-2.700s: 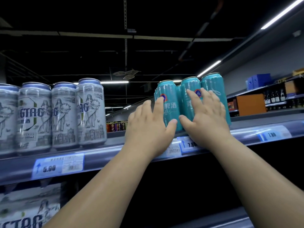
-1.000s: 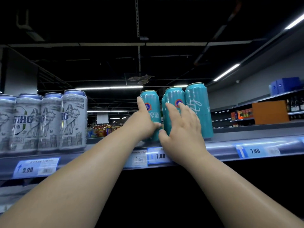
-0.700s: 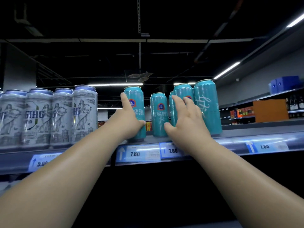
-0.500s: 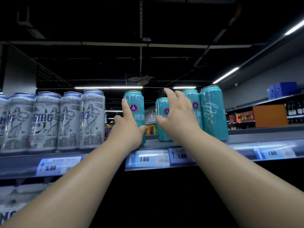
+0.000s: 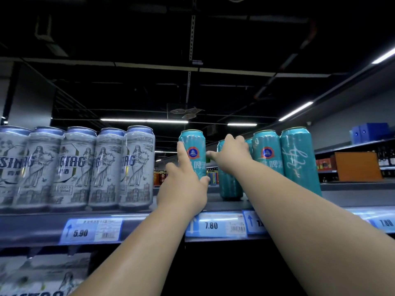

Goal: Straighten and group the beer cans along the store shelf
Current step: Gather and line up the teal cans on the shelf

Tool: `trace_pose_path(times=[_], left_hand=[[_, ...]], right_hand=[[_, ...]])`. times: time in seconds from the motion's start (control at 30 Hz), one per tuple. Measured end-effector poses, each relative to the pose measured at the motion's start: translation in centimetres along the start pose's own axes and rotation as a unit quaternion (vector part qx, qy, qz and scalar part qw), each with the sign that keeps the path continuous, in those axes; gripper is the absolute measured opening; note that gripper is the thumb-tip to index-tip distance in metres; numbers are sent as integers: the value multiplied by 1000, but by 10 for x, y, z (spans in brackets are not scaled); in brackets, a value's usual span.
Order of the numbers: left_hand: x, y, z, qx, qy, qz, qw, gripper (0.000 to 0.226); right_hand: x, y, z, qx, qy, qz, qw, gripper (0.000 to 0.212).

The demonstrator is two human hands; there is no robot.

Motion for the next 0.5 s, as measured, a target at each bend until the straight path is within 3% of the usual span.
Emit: trace_pose_path(times=[0.1,0.27,0.5], left_hand=[[0,0,1,3,7,-2,1000,102],[-1,0,1,2,13,-14,1000,102],[-5,1,0,22,22,-42,999,100]], right_hand=[[1,-2,-4,-5,-11,-14,1000,75],[-3,4,-3,-27,-116,-49,992,52],[-25,31,-6,-106,-214,-73,968,72]])
Point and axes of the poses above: each hand's wrist, its own y-axis away from the middle knuckle, its own x-axis out of the palm, z = x × y, the point moved 5 cm from there along -y, towards the middle knuckle, and after that the axes turned 3 degrees about y, right-handed, at the moved point
